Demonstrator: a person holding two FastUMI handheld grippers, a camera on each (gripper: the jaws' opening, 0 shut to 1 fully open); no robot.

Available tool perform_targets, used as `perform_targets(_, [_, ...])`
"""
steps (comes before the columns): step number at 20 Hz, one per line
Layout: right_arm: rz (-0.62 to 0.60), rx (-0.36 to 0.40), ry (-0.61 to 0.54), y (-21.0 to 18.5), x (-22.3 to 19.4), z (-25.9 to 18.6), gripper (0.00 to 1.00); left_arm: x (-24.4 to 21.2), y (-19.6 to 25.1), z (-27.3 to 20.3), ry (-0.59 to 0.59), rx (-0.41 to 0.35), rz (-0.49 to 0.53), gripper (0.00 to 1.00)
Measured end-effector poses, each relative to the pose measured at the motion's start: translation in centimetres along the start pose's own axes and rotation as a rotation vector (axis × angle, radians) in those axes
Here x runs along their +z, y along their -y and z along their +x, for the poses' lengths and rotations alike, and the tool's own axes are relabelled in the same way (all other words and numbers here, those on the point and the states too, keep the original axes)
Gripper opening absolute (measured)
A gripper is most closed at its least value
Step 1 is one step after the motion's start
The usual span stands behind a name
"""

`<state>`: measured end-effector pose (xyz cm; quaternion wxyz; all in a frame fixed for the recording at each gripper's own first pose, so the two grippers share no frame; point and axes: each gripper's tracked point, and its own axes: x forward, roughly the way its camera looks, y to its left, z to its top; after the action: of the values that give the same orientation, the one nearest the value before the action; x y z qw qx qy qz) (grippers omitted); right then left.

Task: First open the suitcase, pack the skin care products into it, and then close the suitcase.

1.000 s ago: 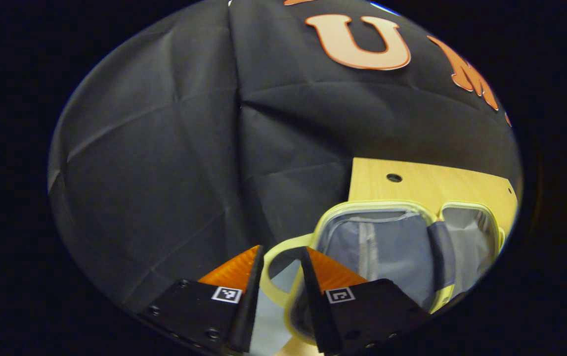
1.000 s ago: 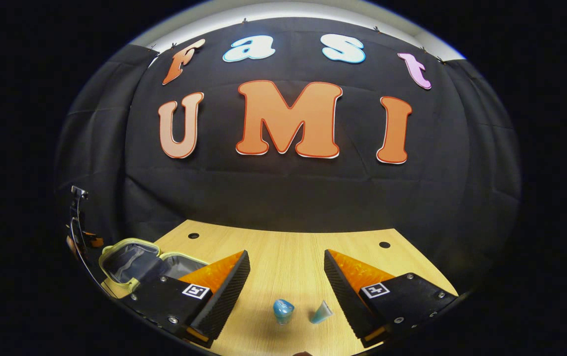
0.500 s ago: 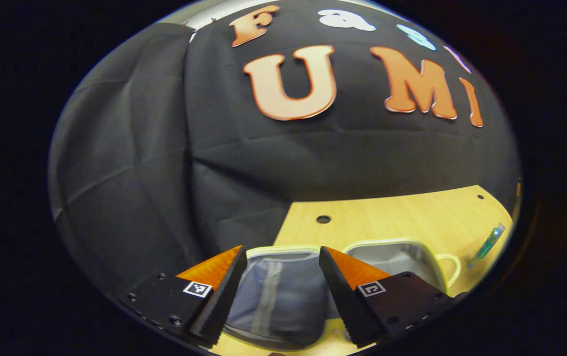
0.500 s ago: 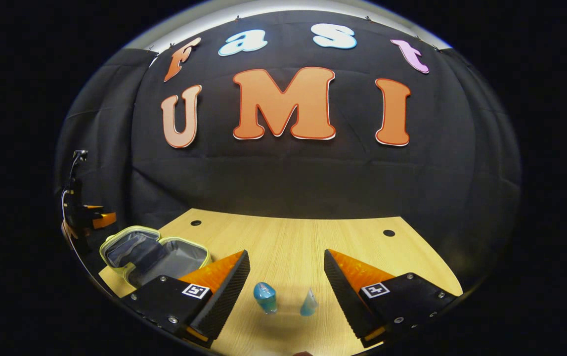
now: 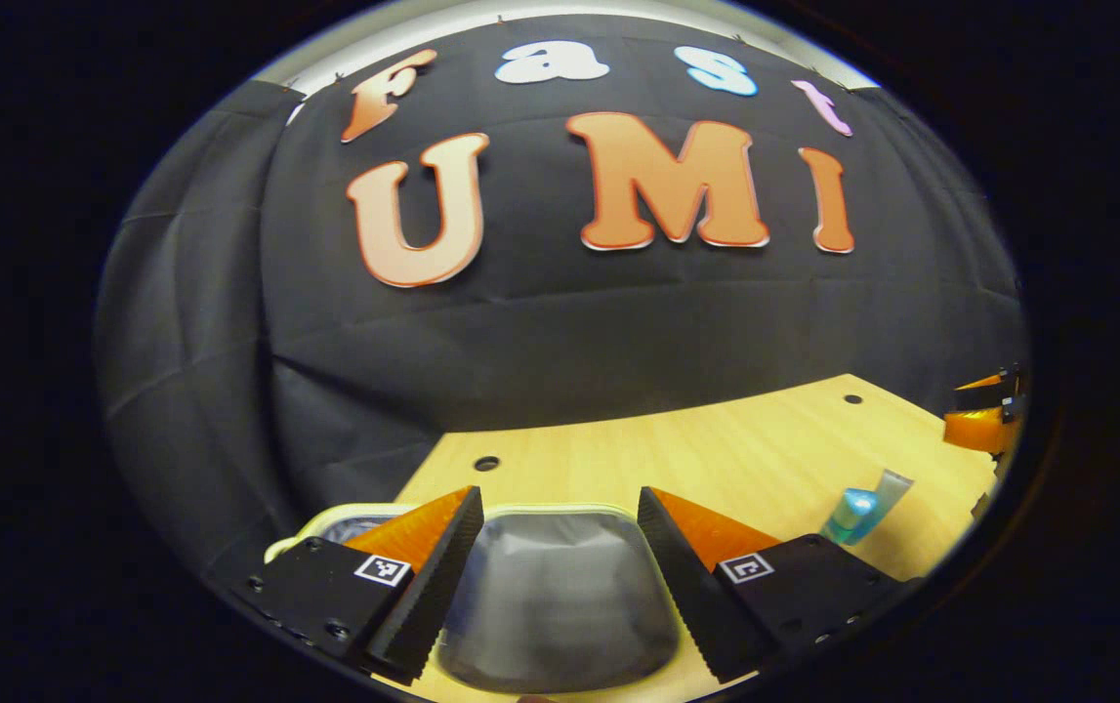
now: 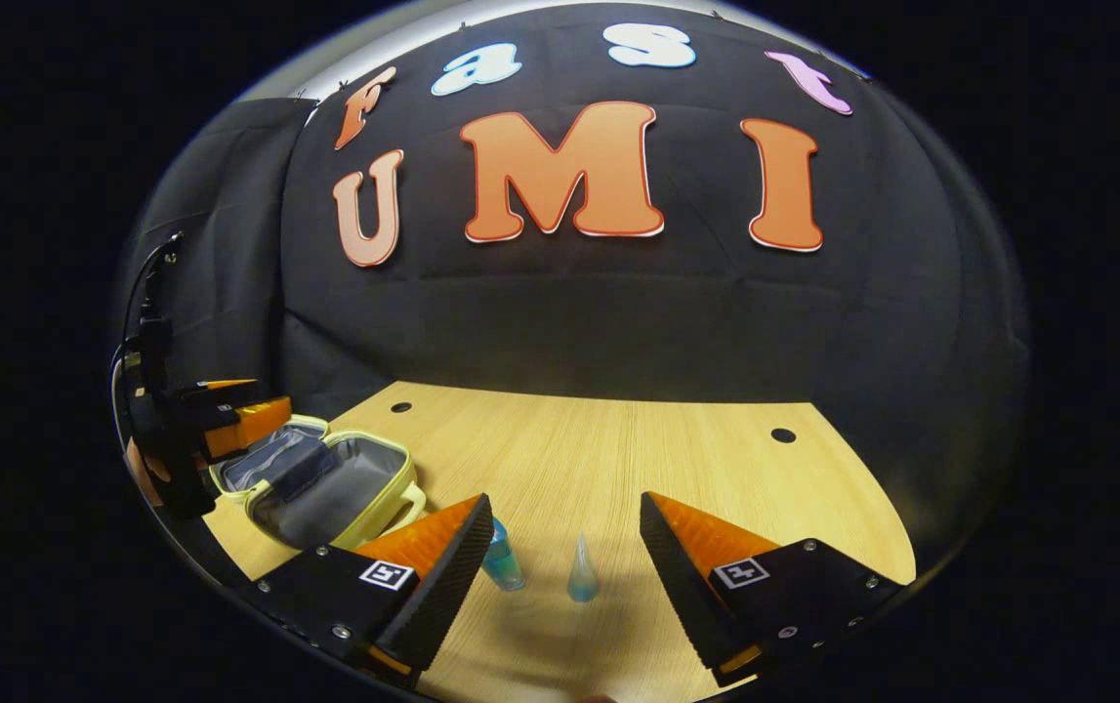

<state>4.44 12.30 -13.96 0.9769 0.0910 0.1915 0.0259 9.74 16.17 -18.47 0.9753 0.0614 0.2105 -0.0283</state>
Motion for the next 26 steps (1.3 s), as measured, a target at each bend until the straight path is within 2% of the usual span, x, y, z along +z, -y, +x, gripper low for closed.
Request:
perform_targets(5, [-0.045,0.052,-0.055,1.4,-3.4,0.0,0.96,-2.3,9.2,-0.1,-0.016,-0.104,0.057,0.99])
perform_targets(11, [-0.067,0.078,-0.057,3.1,-6.6,1.0,0.96,-5.4,18.6,0.3,-0.018,-0.218,0.036,0.99])
perform_targets(14, [-0.083,0.08,-0.068,3.5,-8.4,1.4,0.96,-8.0,22.3,1.1,-0.052,-0.279,0.022,0.99])
perform_targets(19, [-0.095,0.092,-0.104,3.7,-11.1,3.2,0.96,-12.0,26.3,4.6,-0.129,-0.335,-0.023,0.98])
perform_targets(21, [-0.091,0.099,-0.113,3.4,-11.8,3.9,0.96,-12.5,26.8,5.7,-0.147,-0.346,-0.025,0.87])
perform_targets(22, [-0.09,0.104,-0.116,3.3,-12.2,4.2,0.96,-12.7,27.2,6.1,-0.145,-0.363,-0.025,0.75])
perform_targets(26, [-0.096,0.121,-0.139,2.9,-13.9,5.9,0.96,-12.5,27.8,6.7,-0.126,-0.398,-0.03,0.46])
